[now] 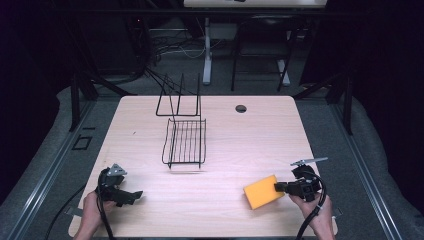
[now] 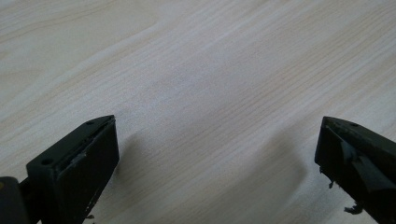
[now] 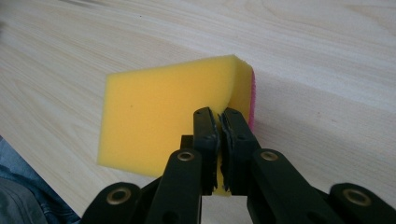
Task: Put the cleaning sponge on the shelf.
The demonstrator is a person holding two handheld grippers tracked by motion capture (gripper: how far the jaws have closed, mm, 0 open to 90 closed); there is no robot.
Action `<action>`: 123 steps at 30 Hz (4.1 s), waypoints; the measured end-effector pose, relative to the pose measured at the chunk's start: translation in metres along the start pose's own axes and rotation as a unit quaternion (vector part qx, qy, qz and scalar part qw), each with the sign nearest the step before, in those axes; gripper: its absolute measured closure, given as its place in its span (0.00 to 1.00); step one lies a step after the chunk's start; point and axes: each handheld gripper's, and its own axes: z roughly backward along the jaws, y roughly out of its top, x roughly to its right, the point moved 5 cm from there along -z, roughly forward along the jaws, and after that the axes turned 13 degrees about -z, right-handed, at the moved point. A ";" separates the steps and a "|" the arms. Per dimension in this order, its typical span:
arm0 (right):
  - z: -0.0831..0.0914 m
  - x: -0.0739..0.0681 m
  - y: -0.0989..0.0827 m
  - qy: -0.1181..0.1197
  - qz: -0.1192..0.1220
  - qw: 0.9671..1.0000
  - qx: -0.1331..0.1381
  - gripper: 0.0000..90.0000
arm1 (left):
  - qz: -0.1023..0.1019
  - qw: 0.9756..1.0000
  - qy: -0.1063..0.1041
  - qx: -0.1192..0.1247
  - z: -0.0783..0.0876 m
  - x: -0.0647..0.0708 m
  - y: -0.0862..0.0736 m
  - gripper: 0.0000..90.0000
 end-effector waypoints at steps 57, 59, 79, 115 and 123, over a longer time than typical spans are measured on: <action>0.016 -0.058 0.045 0.015 0.058 0.997 0.049 0.95 | 0.003 1.000 -0.002 0.000 0.000 0.000 -0.001 0.00; 0.016 -0.061 0.047 0.017 0.062 0.997 0.049 0.95 | 0.003 1.000 -0.002 0.000 0.000 0.000 -0.001 0.00; 0.010 -0.081 0.065 0.028 0.081 0.995 0.057 0.95 | 0.004 1.000 -0.005 0.000 -0.001 0.000 -0.001 0.00; -0.002 -0.116 0.091 0.039 0.111 0.991 0.061 0.95 | 0.004 1.000 -0.005 0.001 -0.001 0.000 -0.002 0.00; -0.004 -0.122 0.096 0.043 0.113 0.990 0.068 0.95 | 0.005 1.000 -0.005 0.001 -0.001 0.000 -0.002 0.00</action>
